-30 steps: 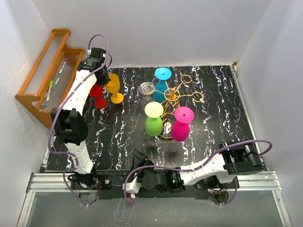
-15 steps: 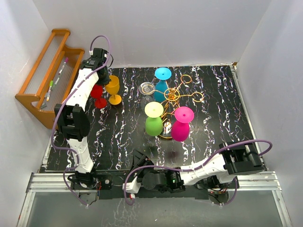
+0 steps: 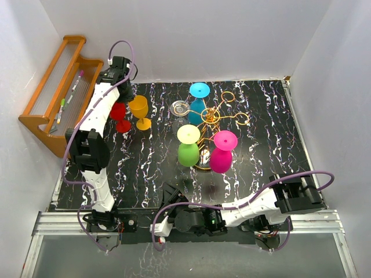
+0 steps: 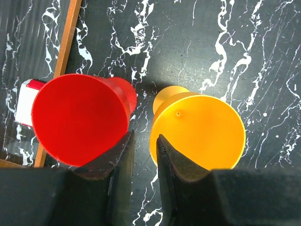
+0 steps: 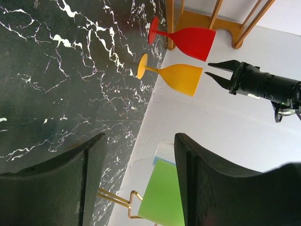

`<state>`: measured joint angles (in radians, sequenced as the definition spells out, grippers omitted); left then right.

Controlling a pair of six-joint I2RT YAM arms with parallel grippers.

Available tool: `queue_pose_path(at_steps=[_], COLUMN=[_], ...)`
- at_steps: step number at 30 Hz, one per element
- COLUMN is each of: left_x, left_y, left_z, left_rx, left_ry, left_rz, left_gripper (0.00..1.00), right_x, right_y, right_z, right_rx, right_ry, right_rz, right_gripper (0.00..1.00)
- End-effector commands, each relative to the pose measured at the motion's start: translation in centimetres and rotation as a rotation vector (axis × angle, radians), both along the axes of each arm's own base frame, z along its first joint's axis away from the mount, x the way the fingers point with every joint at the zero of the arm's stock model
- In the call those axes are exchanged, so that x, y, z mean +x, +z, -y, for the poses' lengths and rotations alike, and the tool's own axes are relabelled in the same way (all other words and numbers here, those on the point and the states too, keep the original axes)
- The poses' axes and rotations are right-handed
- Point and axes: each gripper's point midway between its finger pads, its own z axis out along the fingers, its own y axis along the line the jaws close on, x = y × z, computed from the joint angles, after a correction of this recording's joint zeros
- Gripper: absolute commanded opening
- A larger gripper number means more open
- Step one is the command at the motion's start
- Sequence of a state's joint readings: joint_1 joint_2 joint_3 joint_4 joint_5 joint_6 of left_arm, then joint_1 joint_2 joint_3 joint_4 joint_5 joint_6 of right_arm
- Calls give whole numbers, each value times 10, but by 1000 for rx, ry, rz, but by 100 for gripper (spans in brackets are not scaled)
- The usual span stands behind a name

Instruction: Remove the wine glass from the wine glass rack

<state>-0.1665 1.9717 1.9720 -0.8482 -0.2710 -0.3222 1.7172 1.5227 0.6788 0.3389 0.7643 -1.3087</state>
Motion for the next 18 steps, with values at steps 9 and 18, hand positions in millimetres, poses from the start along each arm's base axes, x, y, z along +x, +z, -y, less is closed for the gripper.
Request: queue_pose_path(at_steps=[9,18], left_x=[-86,-170], left_y=[134,103], left_z=[-23,-74], left_rx=[-53,78], left_ry=[37,208], left_rz=[488,555], left_gripper=[35,48], right_x=[-132,-89], right_y=[76,208], right_z=[-45,-77], right_rx=[236,606], right_ry=[300,207], right_rz=[-35,-76], right_gripper=[60,60])
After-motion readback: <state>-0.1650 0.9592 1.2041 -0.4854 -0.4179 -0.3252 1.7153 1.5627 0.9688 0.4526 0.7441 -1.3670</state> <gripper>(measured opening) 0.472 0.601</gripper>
